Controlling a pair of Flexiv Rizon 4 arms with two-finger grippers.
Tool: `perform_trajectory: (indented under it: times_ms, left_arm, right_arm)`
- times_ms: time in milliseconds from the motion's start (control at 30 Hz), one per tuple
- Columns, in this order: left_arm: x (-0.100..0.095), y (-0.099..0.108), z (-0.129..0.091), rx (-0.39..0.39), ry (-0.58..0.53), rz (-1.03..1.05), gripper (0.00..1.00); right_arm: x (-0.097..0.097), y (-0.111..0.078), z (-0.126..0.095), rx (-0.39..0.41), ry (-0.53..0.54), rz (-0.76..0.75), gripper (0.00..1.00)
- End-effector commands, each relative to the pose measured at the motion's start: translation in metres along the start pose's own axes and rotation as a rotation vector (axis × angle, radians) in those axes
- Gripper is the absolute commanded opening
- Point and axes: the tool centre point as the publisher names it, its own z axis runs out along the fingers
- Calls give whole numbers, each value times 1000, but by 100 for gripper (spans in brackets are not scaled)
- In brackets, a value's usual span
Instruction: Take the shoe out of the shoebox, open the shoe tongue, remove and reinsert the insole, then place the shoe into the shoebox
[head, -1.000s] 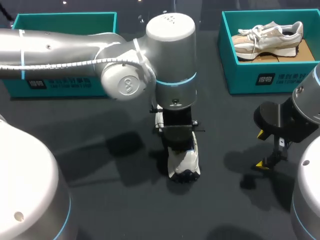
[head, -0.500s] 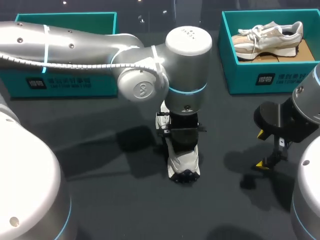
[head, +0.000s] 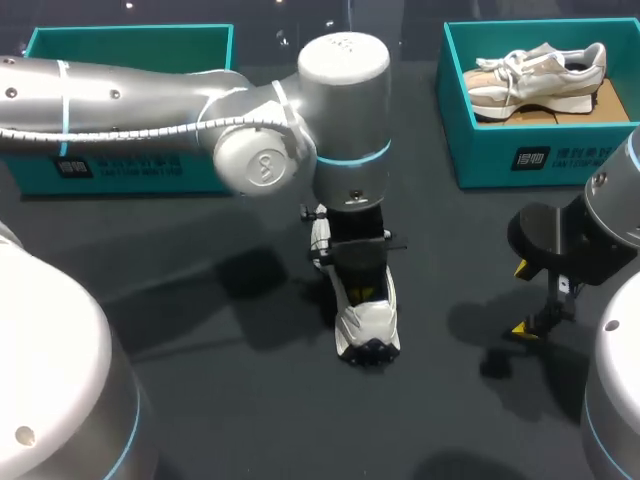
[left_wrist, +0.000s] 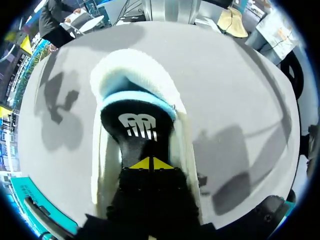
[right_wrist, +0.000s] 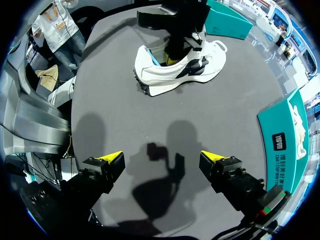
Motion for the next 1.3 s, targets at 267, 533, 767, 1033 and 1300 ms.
perform_trajectory:
  times_ms: [267, 533, 767, 1033, 1300]
  left_arm:
    - [-8, -26, -51, 82, -43, 20, 0]
    - [-12, -41, -44, 133, 26, 24, 0]
    - [-12, -48, -37, 188, 40, 4, 0]
    - [-8, -55, -21, 199, 53, 7, 0]
    - [-3, -55, 3, 211, 69, 19, 0]
  right_arm:
    - [2, -1, 0, -1, -4, -1, 100]
    - [2, -1, 0, -1, -4, -1, 100]
    - [2, -1, 0, -1, -4, -1, 100]
    - [2, -1, 0, -1, -4, -1, 100]
    - [2, -1, 0, -1, -4, -1, 100]
